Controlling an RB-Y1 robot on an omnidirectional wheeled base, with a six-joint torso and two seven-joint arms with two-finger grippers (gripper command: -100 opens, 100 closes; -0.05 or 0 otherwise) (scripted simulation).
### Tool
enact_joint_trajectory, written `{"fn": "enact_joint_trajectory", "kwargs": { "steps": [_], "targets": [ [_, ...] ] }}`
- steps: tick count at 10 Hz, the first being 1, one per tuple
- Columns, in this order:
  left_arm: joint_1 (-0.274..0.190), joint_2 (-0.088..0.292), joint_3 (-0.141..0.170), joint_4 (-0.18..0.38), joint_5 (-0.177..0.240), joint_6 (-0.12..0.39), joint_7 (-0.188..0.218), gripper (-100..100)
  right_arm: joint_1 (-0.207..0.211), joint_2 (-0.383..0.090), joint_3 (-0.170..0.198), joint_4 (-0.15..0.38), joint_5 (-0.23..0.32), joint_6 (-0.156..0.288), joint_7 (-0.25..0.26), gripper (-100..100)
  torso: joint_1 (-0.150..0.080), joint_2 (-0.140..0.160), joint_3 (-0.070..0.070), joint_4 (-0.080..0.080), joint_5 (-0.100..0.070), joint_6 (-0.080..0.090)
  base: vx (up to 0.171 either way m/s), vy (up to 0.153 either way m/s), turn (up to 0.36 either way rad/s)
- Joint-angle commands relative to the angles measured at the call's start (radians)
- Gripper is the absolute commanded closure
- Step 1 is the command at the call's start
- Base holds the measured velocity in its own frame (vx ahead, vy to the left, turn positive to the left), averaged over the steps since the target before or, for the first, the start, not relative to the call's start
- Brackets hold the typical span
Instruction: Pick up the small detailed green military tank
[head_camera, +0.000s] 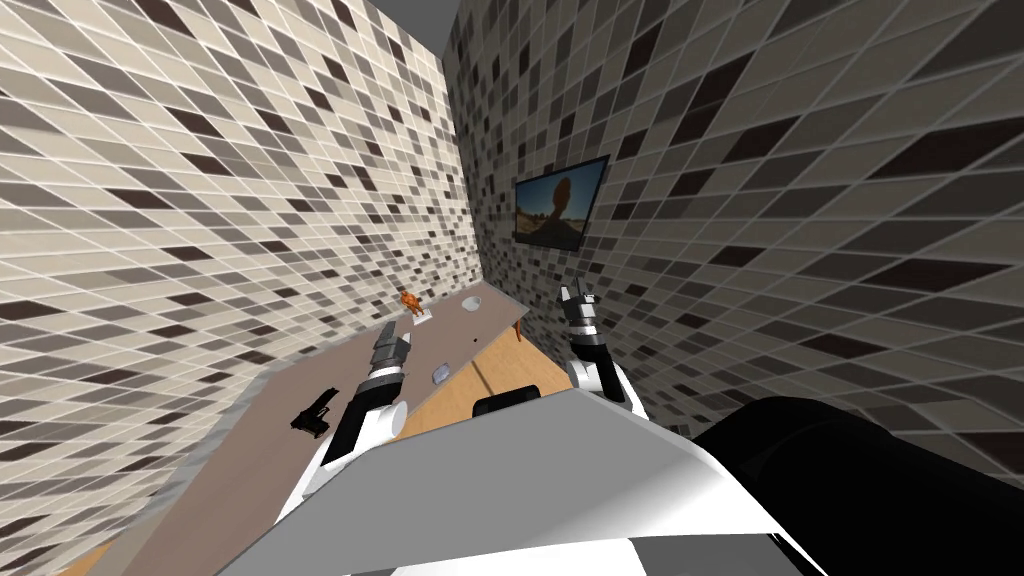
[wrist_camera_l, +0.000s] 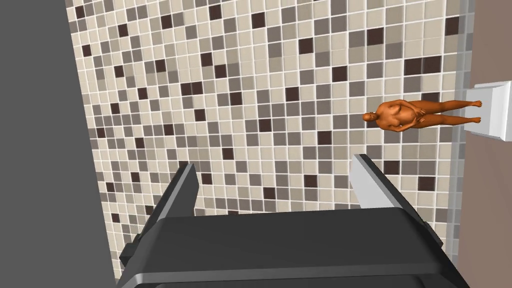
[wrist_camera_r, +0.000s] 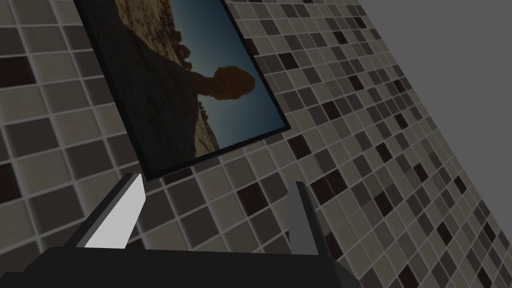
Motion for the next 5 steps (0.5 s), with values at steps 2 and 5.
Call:
{"fn": "enact_joint_trajectory", "kwargs": {
  "steps": [2, 5],
  "targets": [
    [-0.047, 0.010, 0.029, 0.082, 0.039, 0.080, 0.034, -100, 0.000, 0.000, 0.000, 0.000, 0.000, 0.000, 0.000, 0, 0.000, -0.001, 0.000, 0.000, 0.000, 0.000, 0.053, -0.022, -0.135],
    [-0.066, 0.013, 0.041, 0.142, 0.055, 0.113, 0.049, -100, 0.000, 0.000, 0.000, 0.000, 0.000, 0.000, 0.000, 0, -0.001, 0.000, 0.000, 0.000, 0.000, 0.000, 0.033, -0.016, -0.074]
  ]
}}
